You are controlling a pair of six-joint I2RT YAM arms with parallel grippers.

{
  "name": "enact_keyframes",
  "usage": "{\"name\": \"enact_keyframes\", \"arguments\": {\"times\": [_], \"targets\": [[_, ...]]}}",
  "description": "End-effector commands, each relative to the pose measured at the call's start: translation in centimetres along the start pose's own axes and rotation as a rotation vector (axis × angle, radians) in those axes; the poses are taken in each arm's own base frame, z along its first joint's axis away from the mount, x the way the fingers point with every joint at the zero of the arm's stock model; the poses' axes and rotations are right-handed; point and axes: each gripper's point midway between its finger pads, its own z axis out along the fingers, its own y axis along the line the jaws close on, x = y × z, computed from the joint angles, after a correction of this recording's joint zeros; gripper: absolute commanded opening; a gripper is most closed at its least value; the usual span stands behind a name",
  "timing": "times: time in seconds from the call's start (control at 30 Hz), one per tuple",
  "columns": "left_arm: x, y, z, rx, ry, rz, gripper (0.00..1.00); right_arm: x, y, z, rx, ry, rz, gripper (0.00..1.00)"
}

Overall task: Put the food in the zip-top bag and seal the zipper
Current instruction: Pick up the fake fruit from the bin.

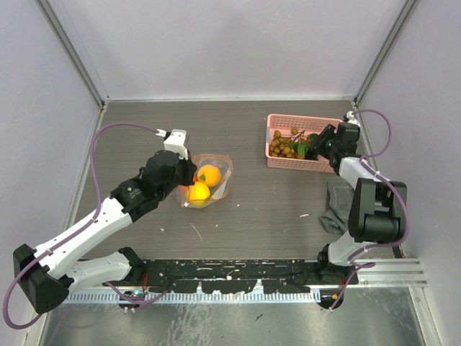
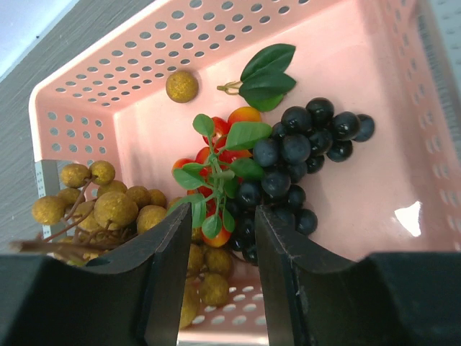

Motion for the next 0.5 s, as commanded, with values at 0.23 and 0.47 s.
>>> {"name": "enact_keyframes", "arguments": {"times": [0.23,0.47], "targets": [[-2.5,-0.8,-0.1,0.036,-0.092,-0.029,0.0,-1.8,1.8,3.5,-0.141,-0.082,-0.024,0.44],[-2.2,-0.8,0.3,0.029,-0.08,-0.02,0.0,-2.0,1.8,3.5,-0.137,-0.082,-0.058,0.18]]}}
